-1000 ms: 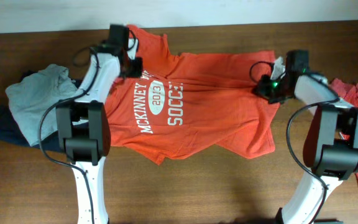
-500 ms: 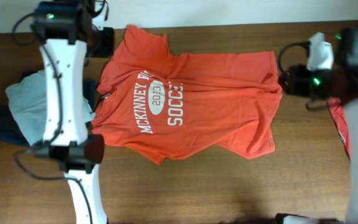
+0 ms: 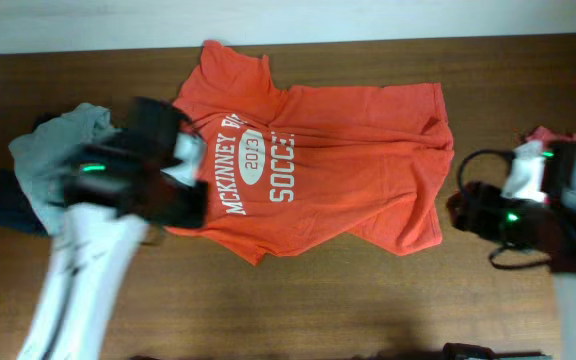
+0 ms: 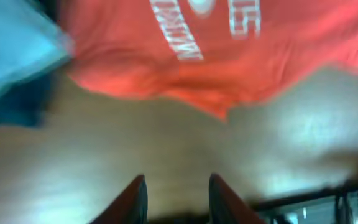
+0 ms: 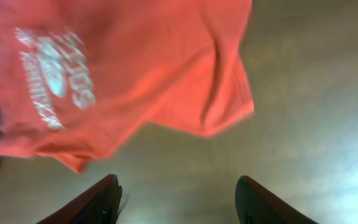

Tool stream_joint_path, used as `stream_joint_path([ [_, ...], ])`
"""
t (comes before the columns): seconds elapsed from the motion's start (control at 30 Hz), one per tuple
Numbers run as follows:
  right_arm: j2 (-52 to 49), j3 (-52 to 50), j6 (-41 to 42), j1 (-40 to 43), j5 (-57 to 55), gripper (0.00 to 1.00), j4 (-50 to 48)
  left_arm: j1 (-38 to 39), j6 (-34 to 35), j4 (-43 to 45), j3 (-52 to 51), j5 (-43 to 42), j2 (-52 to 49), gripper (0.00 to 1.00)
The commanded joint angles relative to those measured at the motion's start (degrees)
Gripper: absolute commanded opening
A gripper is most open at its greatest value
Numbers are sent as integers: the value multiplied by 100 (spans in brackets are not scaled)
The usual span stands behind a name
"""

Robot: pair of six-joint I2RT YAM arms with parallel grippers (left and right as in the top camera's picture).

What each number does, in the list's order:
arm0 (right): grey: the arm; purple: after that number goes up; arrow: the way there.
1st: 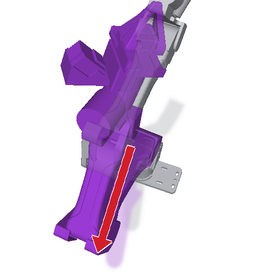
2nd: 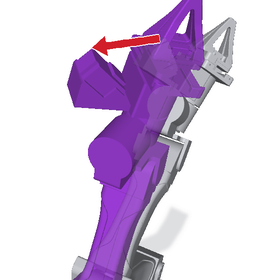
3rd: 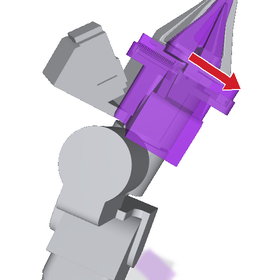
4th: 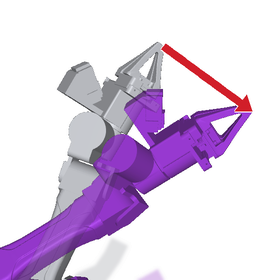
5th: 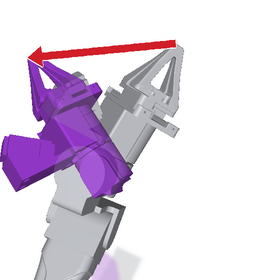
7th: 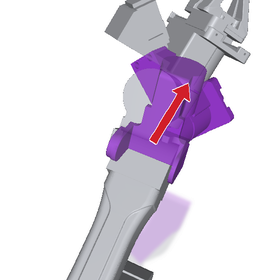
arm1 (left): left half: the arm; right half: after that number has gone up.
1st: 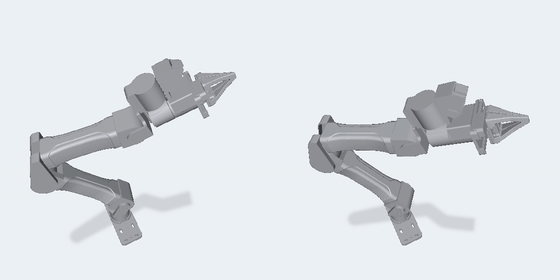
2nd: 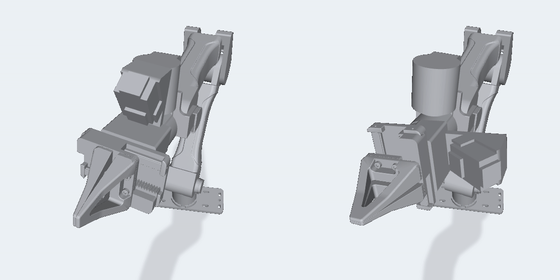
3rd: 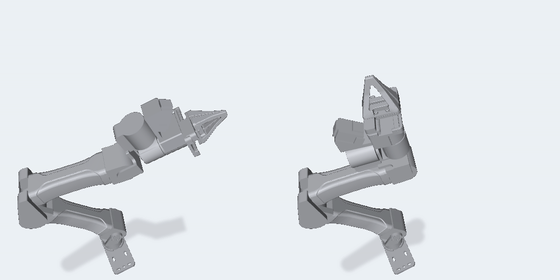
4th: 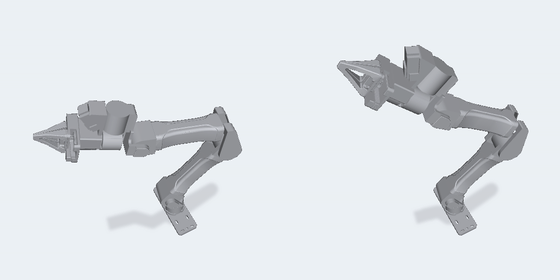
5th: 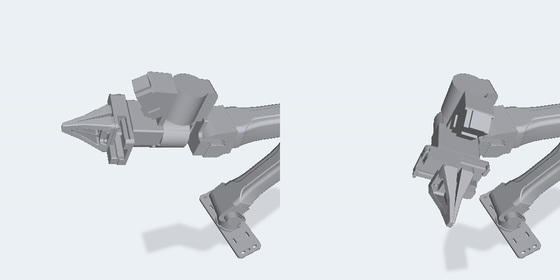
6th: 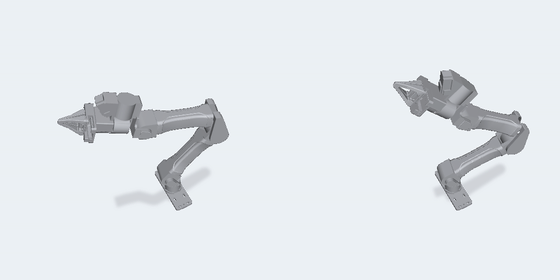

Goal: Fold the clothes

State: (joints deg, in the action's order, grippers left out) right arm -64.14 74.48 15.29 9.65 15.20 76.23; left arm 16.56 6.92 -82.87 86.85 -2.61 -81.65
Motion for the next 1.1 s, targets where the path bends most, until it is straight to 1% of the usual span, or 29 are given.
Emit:
stream_joint_path([
  [0.0,-319,-752,129,-17,221,64,-302,531,584,879,-1963,-393,-160,37],
  [0.03,-428,-898,90,-17,216,64,-407,691,592,1346,-2538,-487,-208,39],
  [0.07,-496,-968,11,-17,216,64,-490,804,590,1668,-2879,-542,-256,39],
  [0.1,-549,-999,-4,-17,208,65,-544,901,590,1904,-3115,-540,-299,43],
  [0.17,-664,-1005,-4,-17,210,66,-691,1145,590,2535,-3589,-577,-520,46],
  [0.37,-691,-1008,-4,-17,212,67,-857,1537,542,3807,-3698,-317,-1403,51],
  [0.43,-691,-1008,-26,-17,212,67,-850,1554,544,3947,-3698,79,-1711,51],
  [0.5,-691,-1008,-44,-17,214,67,-857,1554,542,4068,-3698,385,-1816,51],
  [0.67,-691,-1008,-44,-17,212,68,-885,1554,542,4430,-3698,704,-1814,50],
  [0.7,-691,-1008,-44,-17,212,68,-892,1554,542,4428,-3698,699,-1814,46],
  [0.73,-691,-1008,-44,-17,212,68,-898,1554,540,4422,-3698,699,-1814,35],
  [0.77,-691,-1008,-44,-17,212,68,-905,1554,540,4402,-3698,702,-1814,22],
  [0.83,-691,-1008,-44,-17,210,68,-925,1554,544,4264,-3659,697,-1808,2],
  [0.87,-691,-1008,-44,-17,210,68,-940,1554,544,4024,-3552,699,-1788,1],
  [0.93,-691,-1008,-44,-17,197,68,-962,1554,546,3595,-3320,699,-1722,1],
  [1.0,-691,-1008,-42,-17,72,68,-964,1554,546,2553,-2640,887,-1508,1],
  [1.07,-695,-1008,-44,-17,-66,69,-962,1554,544,1788,-2046,1266,-1355,1],
])
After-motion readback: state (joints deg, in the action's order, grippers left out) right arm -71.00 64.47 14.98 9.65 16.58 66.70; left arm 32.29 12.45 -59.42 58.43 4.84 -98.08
